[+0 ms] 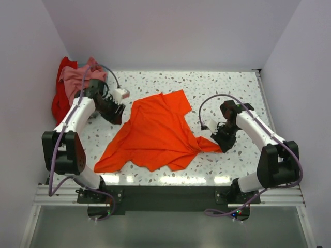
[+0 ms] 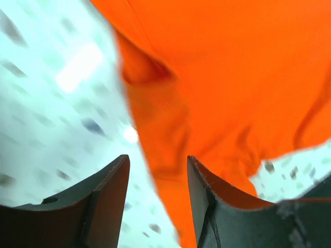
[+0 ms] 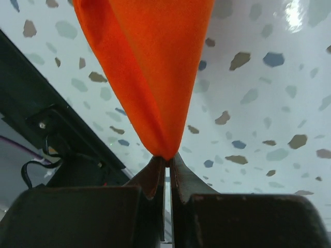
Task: Fold and stack the t-shirts
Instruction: Flatten the tshirt out
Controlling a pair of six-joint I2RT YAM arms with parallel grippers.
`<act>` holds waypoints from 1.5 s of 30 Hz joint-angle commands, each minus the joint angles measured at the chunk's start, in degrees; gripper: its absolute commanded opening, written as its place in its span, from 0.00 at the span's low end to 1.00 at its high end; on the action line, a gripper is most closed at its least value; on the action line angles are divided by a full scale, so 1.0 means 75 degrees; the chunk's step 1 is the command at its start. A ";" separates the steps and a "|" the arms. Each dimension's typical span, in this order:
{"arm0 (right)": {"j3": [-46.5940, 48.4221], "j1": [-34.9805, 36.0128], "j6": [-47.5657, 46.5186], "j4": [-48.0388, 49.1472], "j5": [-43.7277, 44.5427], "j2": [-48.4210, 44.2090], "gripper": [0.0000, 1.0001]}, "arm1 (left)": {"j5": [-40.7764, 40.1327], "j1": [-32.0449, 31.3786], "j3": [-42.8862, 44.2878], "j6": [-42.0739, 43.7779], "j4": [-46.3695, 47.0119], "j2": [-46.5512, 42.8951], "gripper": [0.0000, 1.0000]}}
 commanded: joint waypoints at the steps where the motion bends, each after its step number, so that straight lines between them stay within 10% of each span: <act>1: -0.0198 -0.0340 -0.0530 -0.0836 0.0065 -0.0474 0.00 | 0.1294 -0.0346 0.1272 -0.0174 0.1356 0.0257 0.55; 10: 0.0012 -0.1454 -0.0601 -0.1154 0.0452 -0.0078 0.00 | 0.0732 -0.1226 0.4263 -0.0797 0.2025 0.3786 0.47; 29: 0.1265 -0.1712 0.0090 -0.1552 -0.0168 0.2372 0.00 | -0.2561 -0.0878 -0.0318 -0.0093 0.2953 0.2030 0.26; 35: 0.1267 -0.1712 0.0067 -0.1634 -0.0286 0.2444 0.00 | -0.0595 -0.0592 -0.0064 -0.0175 0.2753 0.0892 0.37; 45: 0.1102 -0.1898 0.0196 -0.1517 -0.0180 0.2408 0.00 | -0.0370 -0.2152 0.2621 -0.1125 0.3069 0.3070 0.43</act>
